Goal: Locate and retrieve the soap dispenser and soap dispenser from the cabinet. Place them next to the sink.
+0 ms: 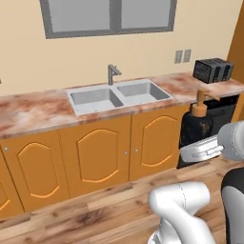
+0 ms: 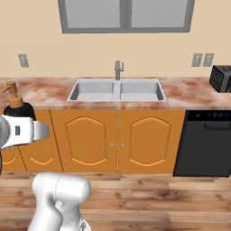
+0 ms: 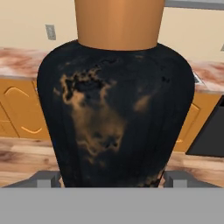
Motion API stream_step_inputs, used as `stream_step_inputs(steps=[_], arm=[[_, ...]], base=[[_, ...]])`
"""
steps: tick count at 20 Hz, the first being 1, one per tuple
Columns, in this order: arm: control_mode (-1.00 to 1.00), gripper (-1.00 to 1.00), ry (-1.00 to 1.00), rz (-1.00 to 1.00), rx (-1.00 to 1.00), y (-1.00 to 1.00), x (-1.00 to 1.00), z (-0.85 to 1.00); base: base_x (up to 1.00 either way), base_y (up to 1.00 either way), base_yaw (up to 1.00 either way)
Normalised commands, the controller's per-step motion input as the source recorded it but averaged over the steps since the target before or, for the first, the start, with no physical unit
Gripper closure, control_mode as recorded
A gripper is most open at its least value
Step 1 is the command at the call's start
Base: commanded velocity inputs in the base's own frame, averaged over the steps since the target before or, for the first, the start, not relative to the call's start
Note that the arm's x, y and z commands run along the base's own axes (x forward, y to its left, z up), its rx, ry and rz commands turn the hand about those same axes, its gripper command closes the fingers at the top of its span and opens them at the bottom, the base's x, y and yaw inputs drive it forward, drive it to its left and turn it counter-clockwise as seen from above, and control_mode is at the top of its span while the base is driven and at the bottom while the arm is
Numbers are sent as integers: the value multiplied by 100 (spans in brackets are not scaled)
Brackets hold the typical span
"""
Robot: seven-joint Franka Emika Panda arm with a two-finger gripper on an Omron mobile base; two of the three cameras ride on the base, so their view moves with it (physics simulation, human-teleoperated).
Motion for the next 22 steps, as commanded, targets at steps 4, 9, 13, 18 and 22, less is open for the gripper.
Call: stream_step_inputs(steps=[4,9,13,18,22], arm=[[100,100,0,0,0,0,0,0],[100,100,0,0,0,0,0,0],[100,100,0,0,0,0,0,0],[100,100,0,0,0,0,0,0],[100,100,0,0,0,0,0,0]], base=[[8,16,-8],[38,8,-7],[56,28,-13],[45,41,-17],[35,51,-17]])
